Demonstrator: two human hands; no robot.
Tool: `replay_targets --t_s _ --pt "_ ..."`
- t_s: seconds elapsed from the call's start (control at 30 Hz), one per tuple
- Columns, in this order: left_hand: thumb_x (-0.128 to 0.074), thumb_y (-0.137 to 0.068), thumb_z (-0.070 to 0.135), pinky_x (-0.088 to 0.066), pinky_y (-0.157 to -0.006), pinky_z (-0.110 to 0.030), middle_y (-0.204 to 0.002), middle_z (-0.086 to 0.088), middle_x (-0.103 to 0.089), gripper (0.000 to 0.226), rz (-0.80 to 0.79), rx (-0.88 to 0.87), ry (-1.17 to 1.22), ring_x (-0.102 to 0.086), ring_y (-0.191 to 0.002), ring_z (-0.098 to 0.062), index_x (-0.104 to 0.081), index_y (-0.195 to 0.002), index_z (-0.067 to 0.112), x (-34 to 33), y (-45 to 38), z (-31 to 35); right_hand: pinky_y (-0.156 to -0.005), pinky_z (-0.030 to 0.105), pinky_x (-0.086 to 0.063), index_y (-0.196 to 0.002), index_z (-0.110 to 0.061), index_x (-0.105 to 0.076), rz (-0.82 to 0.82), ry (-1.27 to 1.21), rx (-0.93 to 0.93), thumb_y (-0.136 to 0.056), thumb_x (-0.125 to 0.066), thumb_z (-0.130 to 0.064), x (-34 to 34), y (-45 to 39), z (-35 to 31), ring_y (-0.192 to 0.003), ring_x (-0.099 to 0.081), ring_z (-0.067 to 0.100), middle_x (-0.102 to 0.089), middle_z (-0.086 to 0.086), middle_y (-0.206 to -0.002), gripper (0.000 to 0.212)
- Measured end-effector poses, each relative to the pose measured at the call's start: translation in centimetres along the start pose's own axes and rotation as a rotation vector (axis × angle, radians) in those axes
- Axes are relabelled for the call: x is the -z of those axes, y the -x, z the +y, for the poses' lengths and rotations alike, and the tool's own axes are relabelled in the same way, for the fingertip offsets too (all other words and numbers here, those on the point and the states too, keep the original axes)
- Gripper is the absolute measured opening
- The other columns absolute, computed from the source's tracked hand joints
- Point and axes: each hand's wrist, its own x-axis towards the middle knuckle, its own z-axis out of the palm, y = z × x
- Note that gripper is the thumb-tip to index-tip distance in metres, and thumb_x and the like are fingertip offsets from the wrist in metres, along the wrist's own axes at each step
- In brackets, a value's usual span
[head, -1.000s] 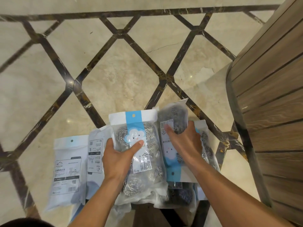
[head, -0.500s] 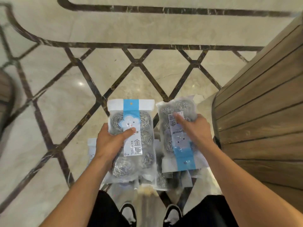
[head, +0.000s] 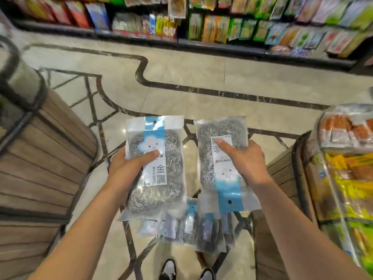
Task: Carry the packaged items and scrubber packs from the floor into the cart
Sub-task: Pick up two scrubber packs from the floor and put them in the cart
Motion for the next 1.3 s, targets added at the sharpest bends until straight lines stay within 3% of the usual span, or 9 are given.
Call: replay_targets --t_s 0.1,0.2,0.37,0.5,0.6,0.77,0.93,1.13,1.3 --pt "-0.091 -0.078 0.015 -0.063 -0.091 -0.046 -0.107 -0.004 -0.082 0.056 0.034 -0.078 -0.005 -0.080 -0.097 -0.025 -0.068 -0.128 0.016 2.7 3.5 5.7 -0.089 0.046 -0.059 -0.112 -0.002 -0.069 -0.017 -0.023 0.068 -0.073 -0.087 -0.061 1.0 3.0 -6.0 -0.099 -0.072 0.034 -0.075 0.009 -0.101 0.073" --pt "-0.091 -0.078 0.013 -0.059 -0.097 -0.058 -0.103 -0.007 -0.083 0.041 0.100 -0.147 0.007 -0.077 -0.102 -0.039 -0.073 -0.115 0.017 5.0 7.0 9.6 -0.084 0.041 -0.059 -0.120 -0.013 -0.066 -0.073 -0.081 0.137 -0.069 -0.087 -0.066 1.4 5.3 -10.5 -0.097 -0.071 0.025 -0.074 0.003 -0.109 0.076" --pt "-0.087 -0.083 0.009 -0.066 -0.078 -0.037 -0.099 -0.005 -0.083 0.039 0.274 -0.226 0.135 -0.081 -0.091 -0.024 -0.070 -0.117 0.015 8.0 13.7 12.1 -0.061 0.025 -0.050 -0.103 -0.027 -0.064 -0.300 -0.164 0.295 -0.072 -0.093 -0.051 0.8 9.2 -15.4 -0.081 -0.070 0.004 -0.074 -0.011 -0.095 0.049" --pt "-0.085 -0.085 0.009 -0.066 -0.070 -0.030 -0.092 -0.001 -0.083 0.029 0.414 -0.240 0.238 -0.081 -0.081 -0.018 -0.068 -0.105 0.021 10.8 19.7 11.6 -0.073 0.037 -0.064 -0.104 -0.024 -0.071 -0.463 -0.152 0.345 -0.069 -0.095 -0.049 -1.8 12.8 -17.8 -0.079 -0.079 0.015 -0.081 -0.005 -0.093 0.050" --pt "-0.088 -0.082 0.015 -0.065 -0.079 -0.036 -0.099 -0.004 -0.083 0.037 0.556 -0.254 0.279 -0.081 -0.089 -0.020 -0.071 -0.115 0.018 13.6 24.6 10.1 -0.069 0.036 -0.061 -0.099 -0.023 -0.072 -0.558 -0.091 0.433 -0.068 -0.093 -0.054 -4.2 16.3 -19.3 -0.072 -0.075 0.017 -0.079 -0.004 -0.086 0.049" --pt "-0.093 -0.075 0.028 -0.057 -0.099 -0.062 -0.104 -0.010 -0.082 0.046 0.781 -0.222 0.313 -0.077 -0.103 -0.038 -0.073 -0.116 0.022 19.2 34.2 6.6 -0.068 0.038 -0.061 -0.102 -0.022 -0.072 -0.727 0.022 0.562 -0.055 -0.089 -0.070 -9.0 24.5 -21.2 -0.078 -0.076 0.024 -0.079 0.001 -0.089 0.069" --pt "-0.088 -0.080 0.020 -0.064 -0.086 -0.049 -0.098 -0.008 -0.083 0.039 0.985 -0.222 0.415 -0.081 -0.090 -0.030 -0.074 -0.117 0.018 24.6 44.5 1.9 -0.068 0.032 -0.056 -0.076 -0.023 -0.071 -0.911 0.058 0.692 -0.067 -0.093 -0.056 -13.7 36.2 -21.4 -0.066 -0.072 0.017 -0.074 -0.007 -0.066 0.040" --pt "-0.091 -0.076 0.019 -0.065 -0.078 -0.045 -0.101 -0.010 -0.083 0.051 1.200 -0.235 0.531 -0.081 -0.090 -0.030 -0.073 -0.122 0.014 32.3 57.8 -6.0 -0.072 0.027 -0.058 -0.091 -0.022 -0.077 -1.160 0.085 0.816 -0.069 -0.094 -0.052 -19.2 53.7 -18.8 -0.079 -0.074 0.007 -0.077 -0.012 -0.082 0.041" --pt "-0.092 -0.074 0.017 -0.061 -0.057 -0.029 -0.100 -0.008 -0.083 0.050 1.424 -0.215 0.569 -0.081 -0.078 -0.021 -0.073 -0.120 0.012 38.0 70.4 -13.1 -0.072 0.031 -0.055 -0.077 -0.025 -0.068 -1.344 0.140 0.907 -0.075 -0.091 -0.049 -21.9 69.7 -13.9 -0.078 -0.069 0.006 -0.072 -0.012 -0.079 0.034"
